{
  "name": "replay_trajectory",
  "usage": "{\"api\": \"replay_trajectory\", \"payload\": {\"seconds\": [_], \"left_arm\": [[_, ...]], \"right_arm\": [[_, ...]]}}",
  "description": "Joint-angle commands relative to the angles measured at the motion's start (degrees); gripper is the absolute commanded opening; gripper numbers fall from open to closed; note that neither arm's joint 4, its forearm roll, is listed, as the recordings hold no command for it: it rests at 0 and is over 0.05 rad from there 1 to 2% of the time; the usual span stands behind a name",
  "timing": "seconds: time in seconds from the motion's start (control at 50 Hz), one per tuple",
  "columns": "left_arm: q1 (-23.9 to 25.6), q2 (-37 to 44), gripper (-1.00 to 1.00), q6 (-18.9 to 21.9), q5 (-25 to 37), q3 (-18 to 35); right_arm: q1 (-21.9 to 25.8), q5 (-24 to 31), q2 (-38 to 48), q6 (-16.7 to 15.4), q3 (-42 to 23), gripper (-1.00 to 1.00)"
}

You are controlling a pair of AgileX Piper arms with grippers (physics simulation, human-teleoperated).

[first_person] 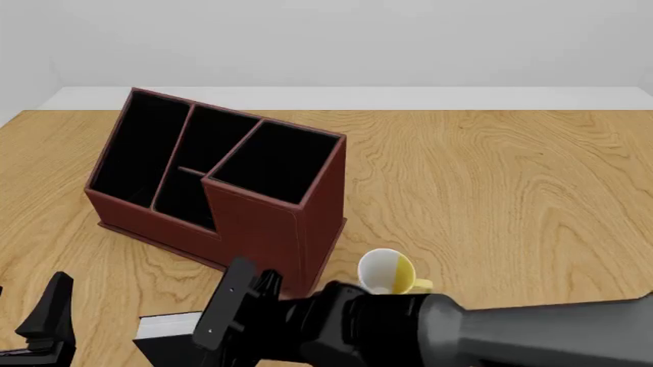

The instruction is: Pick up the book and place it in the right compartment of the caddy.

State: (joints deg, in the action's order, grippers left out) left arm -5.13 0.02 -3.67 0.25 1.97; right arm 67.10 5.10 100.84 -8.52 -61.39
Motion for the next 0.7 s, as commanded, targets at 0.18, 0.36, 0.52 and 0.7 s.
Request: {"api": "replay_trajectory", "payload": {"seconds": [0.18,0.36,0.52,0.7], "left_arm": [[-0.7,0.0,1.0,0.0,-0.1,-0.2],[-0.3,0.0,1.0,-0.2,-0.3,-0.3],[0.0,0.0,1.0,-0.2,-0.4,-0.1],[0.3,0.0,1.0,-0.2,-0.6,-0.4]], "right_arm": [[0.8,-0.8,1.8,0.3,-0.3,1.0],[0.6,0.7,0.1,-0.9,-0.3,-1.0],[1.5,2.2,-2.1,-1.9,-0.1,-1.0],[1.7,3.1,-3.8,-2.6,0.7,-1.0]]}}
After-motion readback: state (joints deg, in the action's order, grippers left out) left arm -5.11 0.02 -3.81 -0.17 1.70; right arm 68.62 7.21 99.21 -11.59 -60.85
